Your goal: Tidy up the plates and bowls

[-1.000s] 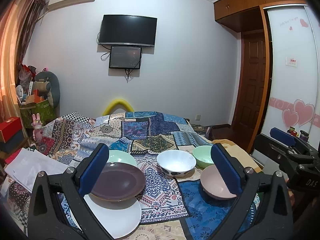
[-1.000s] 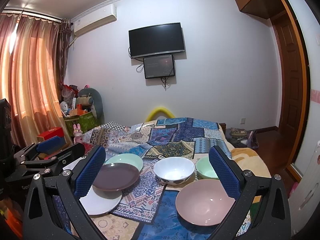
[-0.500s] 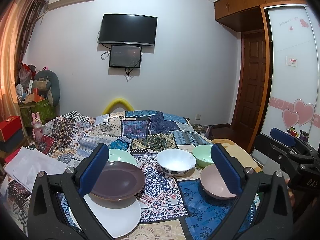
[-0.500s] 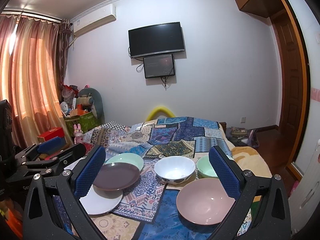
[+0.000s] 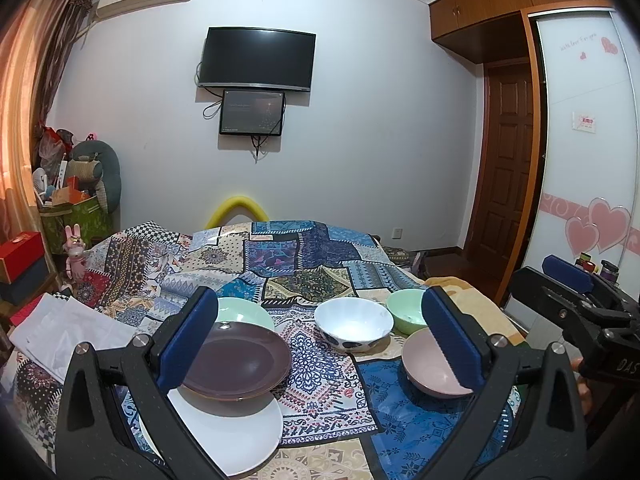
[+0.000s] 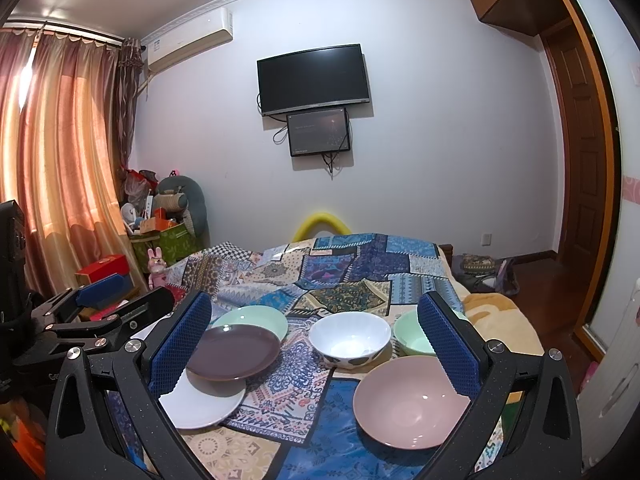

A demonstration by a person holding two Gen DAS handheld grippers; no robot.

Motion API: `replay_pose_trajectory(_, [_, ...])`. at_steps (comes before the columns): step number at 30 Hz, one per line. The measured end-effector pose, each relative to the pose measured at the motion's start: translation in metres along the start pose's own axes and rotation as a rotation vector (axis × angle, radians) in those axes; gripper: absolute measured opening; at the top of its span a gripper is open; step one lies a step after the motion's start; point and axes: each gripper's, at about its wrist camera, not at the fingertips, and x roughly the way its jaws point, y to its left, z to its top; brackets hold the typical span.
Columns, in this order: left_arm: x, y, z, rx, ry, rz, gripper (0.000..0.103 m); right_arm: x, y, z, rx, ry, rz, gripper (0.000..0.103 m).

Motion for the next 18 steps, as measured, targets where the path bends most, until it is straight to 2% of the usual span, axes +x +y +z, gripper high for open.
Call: replay_pose_trajectory(18, [0.0024,-0.0036,-0.0023,0.004,0.009,-0.002,0.103,0.0002,-0.0002,-0.0006,0.005,0.002,0.002,0.103])
